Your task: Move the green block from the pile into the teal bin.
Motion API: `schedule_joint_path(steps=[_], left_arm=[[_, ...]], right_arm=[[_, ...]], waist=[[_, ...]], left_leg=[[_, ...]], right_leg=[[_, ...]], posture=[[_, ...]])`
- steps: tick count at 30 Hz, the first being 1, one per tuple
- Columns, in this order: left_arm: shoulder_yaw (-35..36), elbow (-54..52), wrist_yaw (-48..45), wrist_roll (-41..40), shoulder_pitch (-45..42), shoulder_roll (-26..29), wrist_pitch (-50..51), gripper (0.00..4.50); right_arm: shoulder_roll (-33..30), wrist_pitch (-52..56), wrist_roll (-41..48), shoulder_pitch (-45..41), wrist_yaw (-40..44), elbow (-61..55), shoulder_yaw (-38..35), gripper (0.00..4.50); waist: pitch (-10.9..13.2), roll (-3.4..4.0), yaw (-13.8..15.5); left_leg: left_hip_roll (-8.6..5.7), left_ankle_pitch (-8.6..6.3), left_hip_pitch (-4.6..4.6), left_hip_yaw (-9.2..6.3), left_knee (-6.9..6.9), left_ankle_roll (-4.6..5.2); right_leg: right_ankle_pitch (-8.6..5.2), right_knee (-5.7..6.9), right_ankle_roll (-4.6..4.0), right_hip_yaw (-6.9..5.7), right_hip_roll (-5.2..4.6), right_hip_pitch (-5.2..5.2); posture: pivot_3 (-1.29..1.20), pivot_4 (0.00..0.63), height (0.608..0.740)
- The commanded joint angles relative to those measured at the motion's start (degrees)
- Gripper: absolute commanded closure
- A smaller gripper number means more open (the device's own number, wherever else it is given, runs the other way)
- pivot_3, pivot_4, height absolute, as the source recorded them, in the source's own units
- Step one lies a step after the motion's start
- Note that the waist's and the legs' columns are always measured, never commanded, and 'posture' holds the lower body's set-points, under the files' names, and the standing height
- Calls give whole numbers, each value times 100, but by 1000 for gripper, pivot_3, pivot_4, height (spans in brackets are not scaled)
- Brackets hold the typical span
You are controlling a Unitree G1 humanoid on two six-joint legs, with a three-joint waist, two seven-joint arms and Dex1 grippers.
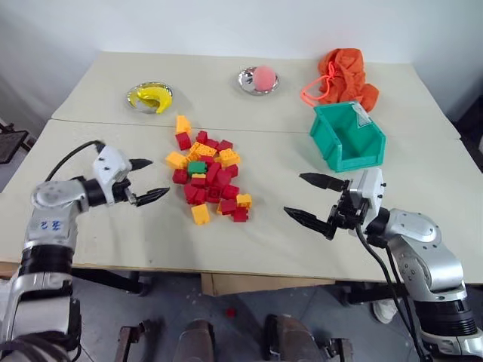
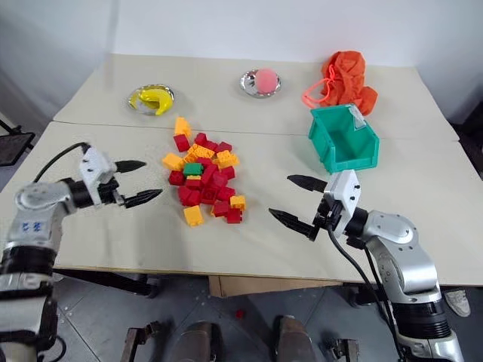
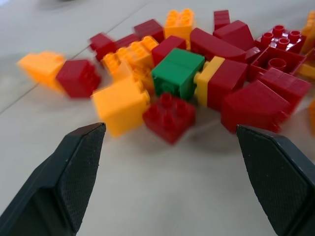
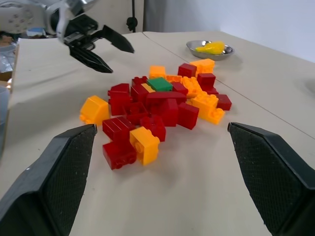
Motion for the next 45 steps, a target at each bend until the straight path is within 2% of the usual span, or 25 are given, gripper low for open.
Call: schedule_joint_path(steps=[1, 4, 6, 14, 22, 27, 30, 34, 40, 43, 45], left_arm=[[-365, 1102, 12, 540, -894, -79, -568, 15], [-622, 1810, -44, 847, -1456, -224, -934, 592], [-737, 2124, -33, 1008, -1683, -282, -1078, 1164], [-1005, 2812, -37, 1409, -2300, -670, -1286, 1164], [-1189, 3219, 43, 1775, -2587, -980, -1053, 1164], [-1200, 3373, -25, 1867, -2752, -1110, -535, 1164], [-1166, 3395, -198, 1868, -2763, -1125, -415, 1731], [-1122, 3395, -367, 1869, -2768, -1111, -319, 2963], [-768, 3331, -331, 1609, -3117, -980, -442, 3012], [-629, 3202, -994, 1428, -3511, -992, -544, 3012], [-682, 3013, -2006, 1289, -3746, -1191, -548, 3012]], right_arm=[[-13, -146, 36, 51, -17, -169, -139, 0], [-9, -146, 41, 180, -100, -291, -204, 0], [17, -133, 35, 205, -172, -331, -217, 0], [17, -25, 80, 306, -415, -587, -231, 0], [-14, 114, 175, 312, -571, -756, -280, 0], [-20, 148, 214, 332, -653, -823, -310, 0], [-14, 169, 249, 357, -696, -859, -331, 0], [-22, 180, 272, 386, -716, -886, -343, 0], [-48, 184, 288, 441, -720, -924, -369, 0], [-119, 197, 290, 567, -736, -979, -468, 0], [-216, 195, 300, 781, -730, -1052, -663, 0]], waist=[[0, -1, 11], [1, -2, 15], [1, -2, 7], [4, -7, 20], [4, -7, 15], [4, -7, 21], [4, -7, 19], [4, -7, 14], [7, -12, 16], [22, -38, 24], [23, -39, 55]], left_leg=[[0, 0, 0, 0, 1, 0], [-2, 0, -2, 2, 2, 1], [-1, -1, -2, 4, 1, 1], [-1, -1, -2, 6, 3, 2], [-2, -1, -1, 6, 3, 2], [-2, -1, -2, 6, 3, 2], [-3, -2, -1, 6, 3, 3], [-2, -2, -1, 6, 3, 3], [-2, -2, -1, 5, 4, 3], [-2, -2, -4, 5, 4, 3], [-4, -2, -8, 5, 5, 3]], right_leg=[[0, 2, 0, 0, 0, 0], [1, -2, 2, 0, -2, 0], [1, -3, 3, 0, -2, 0], [1, -2, 4, 0, -3, 0], [2, -2, 6, 1, -3, 0], [2, -3, 6, 1, -4, 1], [2, -4, 7, 1, -4, 1], [2, -2, 6, 1, -3, 0], [2, -2, 7, 1, -3, 0], [2, -2, 7, 0, -3, -1], [2, -5, 8, 0, -4, 0]], posture=[[0, 150, 740], [0, 150, 740], [0, 150, 740], [0, 150, 740], [0, 150, 740], [0, 150, 740], [0, 150, 740], [0, 150, 740], [0, 150, 740], [0, 150, 740], [0, 150, 740]])
